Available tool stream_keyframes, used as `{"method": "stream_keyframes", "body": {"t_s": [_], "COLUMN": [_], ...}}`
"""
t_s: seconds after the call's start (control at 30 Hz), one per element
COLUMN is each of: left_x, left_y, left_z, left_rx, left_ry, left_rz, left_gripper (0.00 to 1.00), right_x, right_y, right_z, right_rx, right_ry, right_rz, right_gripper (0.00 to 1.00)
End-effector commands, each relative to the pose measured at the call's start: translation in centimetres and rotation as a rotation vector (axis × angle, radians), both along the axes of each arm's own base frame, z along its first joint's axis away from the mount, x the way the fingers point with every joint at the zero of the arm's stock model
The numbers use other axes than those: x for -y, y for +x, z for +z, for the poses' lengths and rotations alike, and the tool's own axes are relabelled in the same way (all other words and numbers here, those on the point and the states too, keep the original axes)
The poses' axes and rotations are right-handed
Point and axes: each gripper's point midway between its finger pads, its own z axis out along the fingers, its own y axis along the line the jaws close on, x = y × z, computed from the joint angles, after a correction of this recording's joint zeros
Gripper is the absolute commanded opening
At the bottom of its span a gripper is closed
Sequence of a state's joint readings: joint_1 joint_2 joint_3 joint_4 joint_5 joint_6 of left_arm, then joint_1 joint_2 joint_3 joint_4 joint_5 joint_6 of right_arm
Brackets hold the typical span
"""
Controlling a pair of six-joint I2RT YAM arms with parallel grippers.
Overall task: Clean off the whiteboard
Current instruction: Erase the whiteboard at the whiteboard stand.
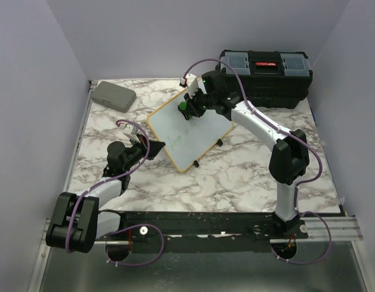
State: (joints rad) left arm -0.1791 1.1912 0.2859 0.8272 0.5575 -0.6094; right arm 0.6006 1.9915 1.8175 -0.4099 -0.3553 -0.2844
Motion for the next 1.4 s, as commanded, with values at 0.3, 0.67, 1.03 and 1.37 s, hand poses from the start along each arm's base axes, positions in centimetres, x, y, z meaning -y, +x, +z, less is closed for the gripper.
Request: {"method": "stream_keyframes", "body": {"t_s": [0.3,0.67,1.03,1.37], "left_x": [1.3,1.3,1.4,1.4], "left_y": [-1.0,-1.0,-1.0,-1.0], "left_z": [1.2,1.3,1.2,1.3], "left_rx": [0.099,0.102,0.100,0.100], "left_ry": [0.039,0.040,0.039,0.042], "left_rz": [-0.098,-0.098,-0.103,-0.100], "left_gripper": [0.00,0.00,0.00,0.00], "right_x": [2.5,-1.3,3.5,2.8], "right_y": [2.9,-0.6,-0.3,4.3], "right_z": [-1.5,-0.9,-3.8,0.1], "right_rx": [0.034,-0.060,-0.033,0.066], "right_ry": [-0.074,0.009,-0.052,0.005], "right_rz": [-0.157,0.084,-0.095,-0.198], "right_gripper": [0.01,0.01,0.01,0.01]}}
